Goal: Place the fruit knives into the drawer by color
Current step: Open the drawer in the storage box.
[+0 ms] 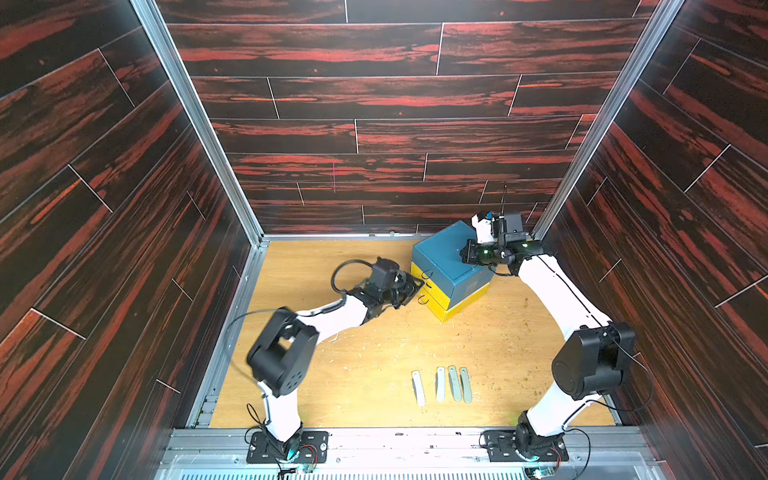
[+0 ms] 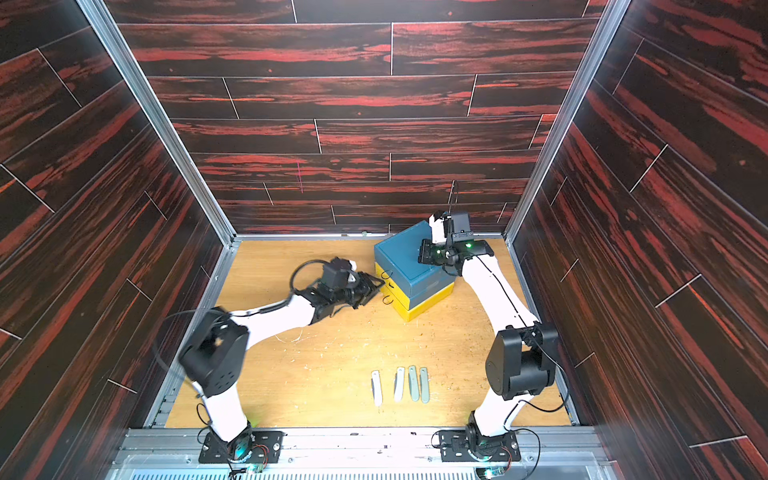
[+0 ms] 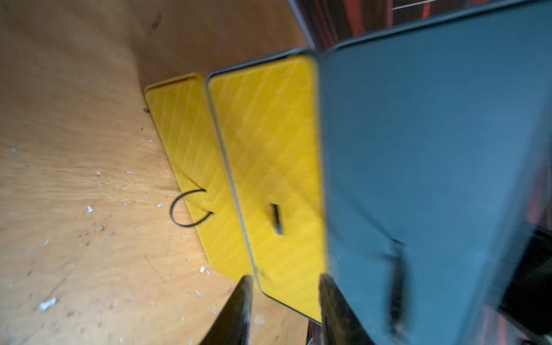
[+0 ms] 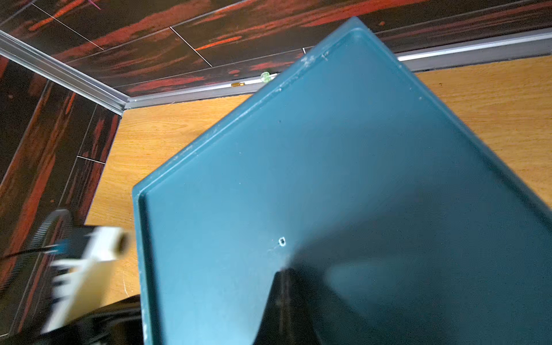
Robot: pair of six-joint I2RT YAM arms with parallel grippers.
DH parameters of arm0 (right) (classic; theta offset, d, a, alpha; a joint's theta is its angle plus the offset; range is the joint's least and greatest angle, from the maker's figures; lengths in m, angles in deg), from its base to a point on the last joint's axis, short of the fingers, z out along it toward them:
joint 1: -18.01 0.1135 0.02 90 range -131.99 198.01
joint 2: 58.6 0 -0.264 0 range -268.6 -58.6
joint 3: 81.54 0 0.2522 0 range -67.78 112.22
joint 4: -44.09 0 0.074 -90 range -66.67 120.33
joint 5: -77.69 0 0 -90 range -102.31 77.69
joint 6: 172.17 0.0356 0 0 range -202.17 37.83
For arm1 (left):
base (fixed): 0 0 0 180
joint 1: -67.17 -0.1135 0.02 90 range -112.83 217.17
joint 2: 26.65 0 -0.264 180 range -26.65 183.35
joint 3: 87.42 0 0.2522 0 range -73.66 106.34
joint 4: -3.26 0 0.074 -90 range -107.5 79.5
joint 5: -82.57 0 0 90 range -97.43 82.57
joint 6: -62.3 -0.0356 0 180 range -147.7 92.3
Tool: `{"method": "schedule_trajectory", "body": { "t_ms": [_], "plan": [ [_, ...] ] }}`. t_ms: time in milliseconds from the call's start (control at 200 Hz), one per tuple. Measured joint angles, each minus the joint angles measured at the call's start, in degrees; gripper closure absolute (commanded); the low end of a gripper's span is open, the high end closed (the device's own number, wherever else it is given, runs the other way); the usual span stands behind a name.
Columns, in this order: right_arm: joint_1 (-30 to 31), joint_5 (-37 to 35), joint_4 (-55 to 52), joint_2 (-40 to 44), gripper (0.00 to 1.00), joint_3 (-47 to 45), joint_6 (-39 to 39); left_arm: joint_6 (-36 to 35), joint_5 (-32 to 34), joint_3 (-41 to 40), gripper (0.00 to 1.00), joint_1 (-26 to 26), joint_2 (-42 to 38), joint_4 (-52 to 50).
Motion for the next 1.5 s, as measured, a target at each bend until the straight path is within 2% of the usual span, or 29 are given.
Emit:
{"method": "schedule_trajectory", "body": {
  "t_ms": [245,396,716,1498],
  "plan": [
    [0.0,0.0,0.0,0.0,1.0,0.0,-0.04,0.26,-0.33,-0.02,0.6,-0.22,2.89,7.39],
    [0.0,0.0,0.0,0.0,1.0,0.0,-0.04,1.42,-0.35,-0.02,0.7,-0.55,4.17,11.76],
    [0.0,0.04,-0.17,-0.15,1.0,0.22,-0.22,5.03,-0.52,-0.76,0.69,-0.7,9.07,18.88],
    [0.0,0.42,0.04,-0.85,1.0,0.83,-0.24,8.81,-1.27,-2.36,0.71,-0.9,9.81,25.64]
  ]
}}
